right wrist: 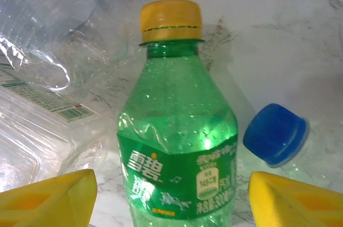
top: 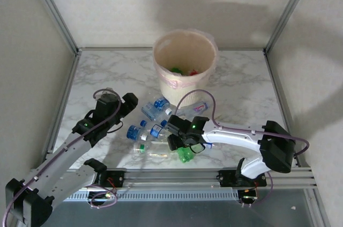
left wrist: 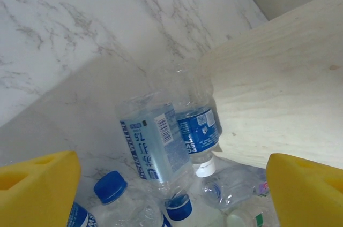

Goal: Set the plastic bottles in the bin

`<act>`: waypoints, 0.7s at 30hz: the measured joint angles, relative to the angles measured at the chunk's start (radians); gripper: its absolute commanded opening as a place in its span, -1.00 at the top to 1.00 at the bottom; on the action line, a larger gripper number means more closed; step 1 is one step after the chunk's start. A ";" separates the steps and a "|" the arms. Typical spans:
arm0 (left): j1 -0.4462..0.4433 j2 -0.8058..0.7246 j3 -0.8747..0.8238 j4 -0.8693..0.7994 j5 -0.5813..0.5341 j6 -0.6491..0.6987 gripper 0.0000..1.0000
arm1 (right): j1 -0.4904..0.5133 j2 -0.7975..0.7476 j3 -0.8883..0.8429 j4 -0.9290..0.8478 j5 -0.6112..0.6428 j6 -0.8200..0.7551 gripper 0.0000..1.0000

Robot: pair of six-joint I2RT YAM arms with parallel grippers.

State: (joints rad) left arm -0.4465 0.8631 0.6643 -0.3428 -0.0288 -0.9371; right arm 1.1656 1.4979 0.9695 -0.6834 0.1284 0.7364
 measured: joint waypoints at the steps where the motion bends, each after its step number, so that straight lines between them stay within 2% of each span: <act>1: 0.000 0.000 -0.006 -0.001 0.000 -0.004 -0.76 | 0.000 0.011 0.006 0.000 0.000 -0.005 -0.47; 5: 0.000 0.000 -0.010 -0.009 0.000 -0.010 -0.77 | 0.000 0.058 0.020 0.000 0.000 -0.021 -0.40; 9: 0.001 0.000 -0.010 -0.010 0.000 -0.010 -0.76 | 0.000 0.102 0.024 0.003 -0.004 -0.031 -0.55; 13: 0.003 0.000 -0.010 -0.010 0.000 -0.010 -0.76 | 0.000 0.153 0.039 0.008 -0.010 -0.043 -0.56; 21: 0.010 0.000 -0.010 -0.010 0.001 -0.010 -0.76 | 0.000 0.205 0.069 0.011 -0.002 -0.065 -0.20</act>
State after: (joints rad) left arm -0.4370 0.8635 0.6540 -0.3523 -0.0277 -0.9470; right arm 1.1660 1.7027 1.0386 -0.6727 0.1261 0.6712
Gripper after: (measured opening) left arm 0.881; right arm 0.633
